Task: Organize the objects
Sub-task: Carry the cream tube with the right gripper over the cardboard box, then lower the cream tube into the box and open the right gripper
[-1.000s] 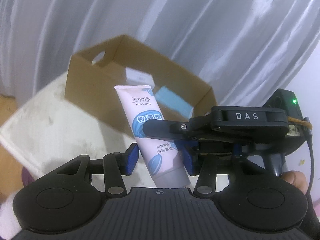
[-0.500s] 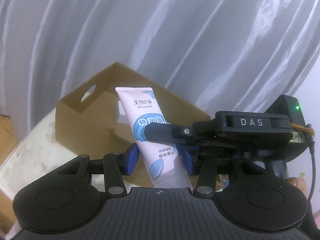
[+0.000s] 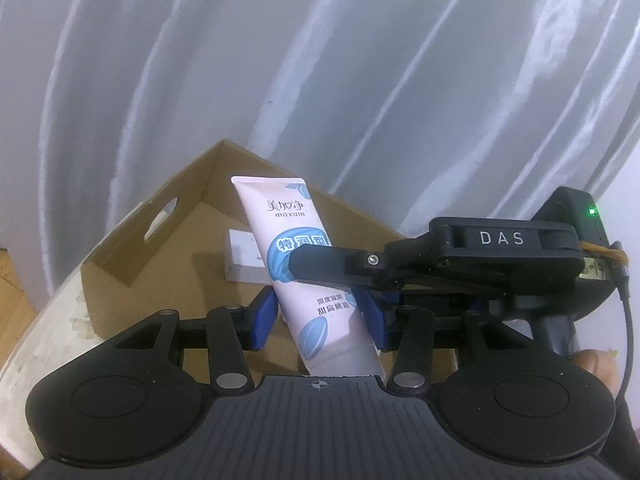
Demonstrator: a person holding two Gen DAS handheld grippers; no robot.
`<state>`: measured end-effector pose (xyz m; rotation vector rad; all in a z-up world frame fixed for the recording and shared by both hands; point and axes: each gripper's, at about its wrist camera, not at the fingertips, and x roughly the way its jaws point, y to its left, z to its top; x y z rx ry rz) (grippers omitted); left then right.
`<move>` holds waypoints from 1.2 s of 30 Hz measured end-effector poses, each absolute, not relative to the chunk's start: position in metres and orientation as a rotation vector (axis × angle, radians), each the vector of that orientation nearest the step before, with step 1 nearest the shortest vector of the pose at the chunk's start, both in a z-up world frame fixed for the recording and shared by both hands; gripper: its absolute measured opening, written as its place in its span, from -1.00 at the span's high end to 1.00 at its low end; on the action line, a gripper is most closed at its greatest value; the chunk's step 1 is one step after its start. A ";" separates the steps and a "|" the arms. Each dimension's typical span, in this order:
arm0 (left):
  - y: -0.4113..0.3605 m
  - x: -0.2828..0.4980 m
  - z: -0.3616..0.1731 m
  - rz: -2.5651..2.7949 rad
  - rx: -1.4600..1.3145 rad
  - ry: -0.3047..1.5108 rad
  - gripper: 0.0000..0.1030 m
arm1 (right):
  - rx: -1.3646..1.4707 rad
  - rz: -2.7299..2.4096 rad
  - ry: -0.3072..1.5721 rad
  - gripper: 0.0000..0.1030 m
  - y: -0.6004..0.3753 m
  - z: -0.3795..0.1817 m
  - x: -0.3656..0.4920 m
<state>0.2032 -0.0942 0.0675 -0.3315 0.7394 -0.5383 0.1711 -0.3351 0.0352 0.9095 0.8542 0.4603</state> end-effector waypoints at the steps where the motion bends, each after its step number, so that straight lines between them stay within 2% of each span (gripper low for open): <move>1: -0.094 0.205 0.069 -0.537 -0.333 0.741 0.10 | 0.914 0.459 0.858 0.36 -0.337 0.034 0.174; 19: -0.090 0.265 0.018 -0.504 -0.375 0.874 0.09 | 0.996 0.406 1.016 0.36 -0.353 -0.026 0.241; 26: -0.091 0.279 0.010 -0.467 -0.309 0.901 0.08 | 1.023 0.388 1.076 0.36 -0.352 -0.051 0.269; 36: -0.085 0.273 0.018 -0.479 -0.318 0.883 -0.09 | 0.986 0.224 1.233 0.37 -0.359 -0.100 0.291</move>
